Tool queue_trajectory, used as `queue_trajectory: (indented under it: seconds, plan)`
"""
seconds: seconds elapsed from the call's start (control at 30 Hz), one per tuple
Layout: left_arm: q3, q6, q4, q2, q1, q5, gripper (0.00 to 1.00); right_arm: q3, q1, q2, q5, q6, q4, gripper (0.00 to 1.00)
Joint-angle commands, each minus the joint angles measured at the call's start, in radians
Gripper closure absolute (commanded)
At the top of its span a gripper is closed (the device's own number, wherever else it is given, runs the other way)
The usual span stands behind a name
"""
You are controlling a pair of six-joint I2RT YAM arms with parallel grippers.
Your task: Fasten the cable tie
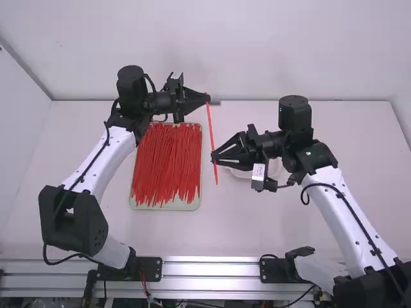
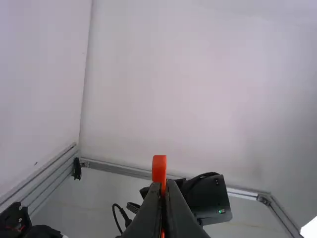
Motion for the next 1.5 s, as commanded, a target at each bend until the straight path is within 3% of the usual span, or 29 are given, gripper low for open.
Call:
queue_trajectory:
  seconds: [0.0, 0.07, 0.53, 0.7, 0.9, 1.1, 1.23, 1.33, 1.47]
  plan:
    - [0.03, 0.015, 0.007, 0.0, 0.005, 0.019, 0.98, 0.023, 0.003, -0.01, -0.024, 0.003, 0.001, 0.82]
    - [0.03, 0.015, 0.007, 0.0, -0.002, 0.019, 0.98, 0.023, -0.001, -0.01, -0.04, 0.003, 0.001, 1.0]
    - [0.03, 0.081, 0.007, 0.0, -0.005, 0.023, 0.98, 0.023, -0.011, -0.01, -0.049, 0.197, 0.003, 1.0]
    - [0.03, 0.362, -0.005, 0.0, -0.006, 0.018, 0.98, 0.023, -0.018, -0.01, -0.041, 0.457, 0.008, 1.0]
    - [0.03, 0.728, -0.169, 0.0, 0.0, -0.018, 0.98, 0.023, -0.031, 0.0, -0.053, 0.855, 0.105, 1.0]
    - [0.03, 0.795, -0.24, 0.0, -0.004, -0.064, 0.98, 0.023, -0.031, 0.003, -0.05, 1.199, 0.196, 1.0]
    - [0.03, 0.803, -0.224, 0.0, -0.005, -0.061, 0.98, 0.023, -0.03, 0.003, 0.067, 1.4, 0.307, 1.0]
    - [0.03, 0.821, -0.228, 0.0, -0.004, -0.061, 0.98, 0.022, -0.013, 0.003, 0.072, 1.424, 0.349, 1.0]
    - [0.03, 0.841, -0.218, 0.0, -0.004, -0.061, 0.98, 0.022, -0.002, 0.004, -0.054, 1.318, 0.362, 1.0]
